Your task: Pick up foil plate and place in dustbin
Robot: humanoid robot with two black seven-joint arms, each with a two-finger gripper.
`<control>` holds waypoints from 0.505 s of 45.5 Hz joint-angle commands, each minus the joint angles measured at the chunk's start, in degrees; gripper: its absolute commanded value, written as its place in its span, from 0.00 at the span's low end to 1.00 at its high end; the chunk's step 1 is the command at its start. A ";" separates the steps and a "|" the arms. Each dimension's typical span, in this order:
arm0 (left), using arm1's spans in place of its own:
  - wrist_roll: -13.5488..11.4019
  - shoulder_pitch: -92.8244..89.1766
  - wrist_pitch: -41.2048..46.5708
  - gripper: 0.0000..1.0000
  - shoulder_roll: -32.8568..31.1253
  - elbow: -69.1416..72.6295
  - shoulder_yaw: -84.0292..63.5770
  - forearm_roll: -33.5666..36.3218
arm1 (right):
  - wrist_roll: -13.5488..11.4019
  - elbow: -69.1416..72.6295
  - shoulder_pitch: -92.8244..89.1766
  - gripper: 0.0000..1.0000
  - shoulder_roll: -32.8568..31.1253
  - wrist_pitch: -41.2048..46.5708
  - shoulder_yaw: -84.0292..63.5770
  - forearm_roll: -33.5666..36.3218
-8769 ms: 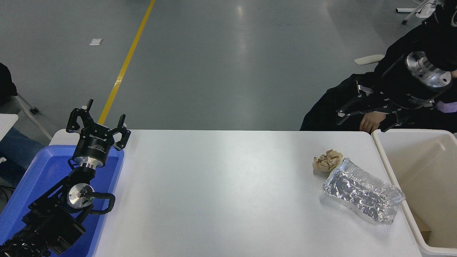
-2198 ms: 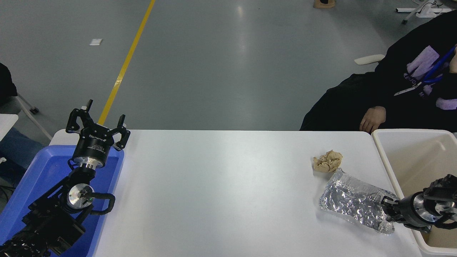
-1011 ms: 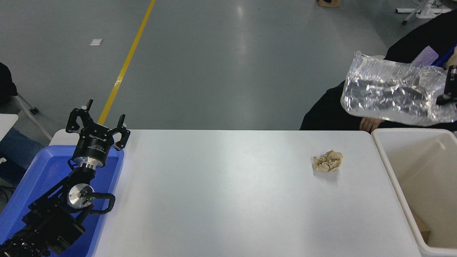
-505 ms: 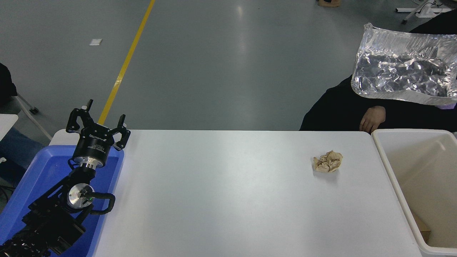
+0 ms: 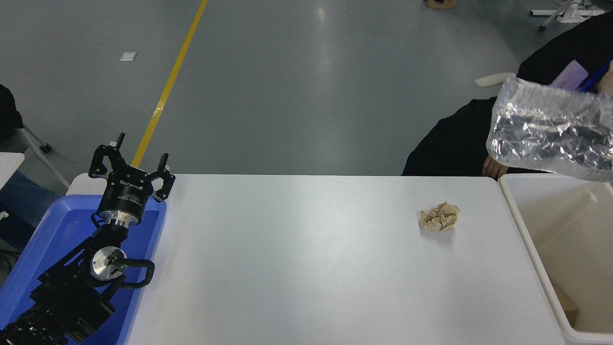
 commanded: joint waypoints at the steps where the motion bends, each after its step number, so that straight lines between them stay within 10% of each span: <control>1: 0.00 -0.04 -0.01 0.98 0.00 0.00 0.01 0.00 | -0.03 -7.86 -29.96 0.00 -0.87 -19.09 12.12 7.36; 23: 0.00 0.05 0.08 0.98 0.00 0.00 0.01 0.00 | -0.29 -34.22 -64.34 0.00 8.44 -33.77 39.29 17.19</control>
